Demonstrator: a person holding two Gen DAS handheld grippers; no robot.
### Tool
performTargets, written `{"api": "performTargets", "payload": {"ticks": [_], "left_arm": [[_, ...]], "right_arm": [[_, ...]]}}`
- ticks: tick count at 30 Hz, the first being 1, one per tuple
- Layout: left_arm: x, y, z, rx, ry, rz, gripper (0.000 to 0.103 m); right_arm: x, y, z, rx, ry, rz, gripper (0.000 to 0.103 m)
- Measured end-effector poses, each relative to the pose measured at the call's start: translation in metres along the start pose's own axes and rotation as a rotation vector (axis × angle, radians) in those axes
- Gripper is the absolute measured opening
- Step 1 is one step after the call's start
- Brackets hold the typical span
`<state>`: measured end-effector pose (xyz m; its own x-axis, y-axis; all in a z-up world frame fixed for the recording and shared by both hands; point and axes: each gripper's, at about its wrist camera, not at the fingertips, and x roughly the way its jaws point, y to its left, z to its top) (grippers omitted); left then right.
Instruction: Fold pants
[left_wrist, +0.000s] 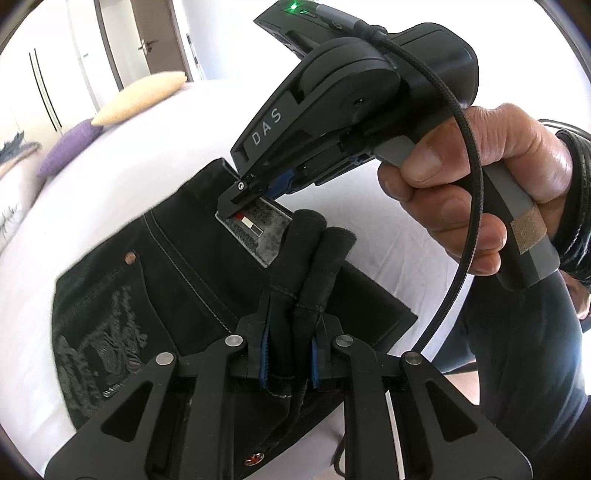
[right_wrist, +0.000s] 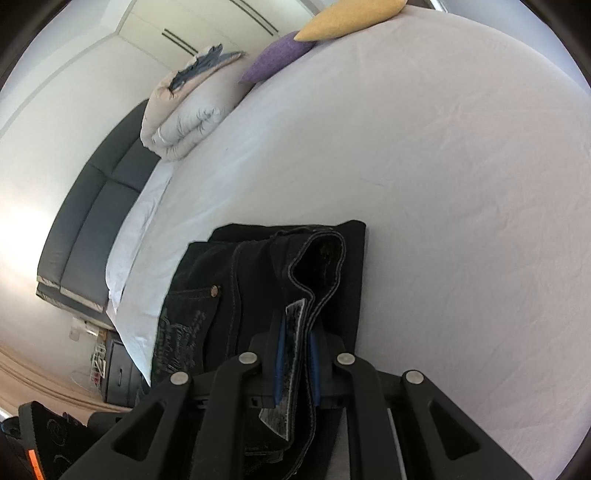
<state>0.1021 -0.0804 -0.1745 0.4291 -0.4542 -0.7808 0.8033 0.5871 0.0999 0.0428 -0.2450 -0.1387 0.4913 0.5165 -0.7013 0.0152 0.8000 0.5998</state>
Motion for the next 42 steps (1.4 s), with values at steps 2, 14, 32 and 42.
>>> {"api": "performTargets", "payload": {"ticks": [2, 14, 32, 42], "left_arm": [[0.0, 0.005, -0.005, -0.02, 0.001, -0.006, 0.015], [-0.084, 0.106, -0.054, -0.257, -0.123, -0.165, 0.053], [-0.032, 0.249, -0.107, -0.357, 0.044, 0.094, 0.017], [-0.05, 0.225, -0.13, -0.335, 0.019, 0.103, 0.017]], "right_arm": [[0.007, -0.01, -0.002, 0.029, 0.009, 0.01, 0.015], [-0.037, 0.002, -0.02, 0.073, -0.113, -0.025, 0.026], [-0.015, 0.023, -0.079, 0.117, -0.052, 0.042, 0.0], [-0.039, 0.031, -0.103, 0.107, -0.114, 0.002, 0.0]]}}
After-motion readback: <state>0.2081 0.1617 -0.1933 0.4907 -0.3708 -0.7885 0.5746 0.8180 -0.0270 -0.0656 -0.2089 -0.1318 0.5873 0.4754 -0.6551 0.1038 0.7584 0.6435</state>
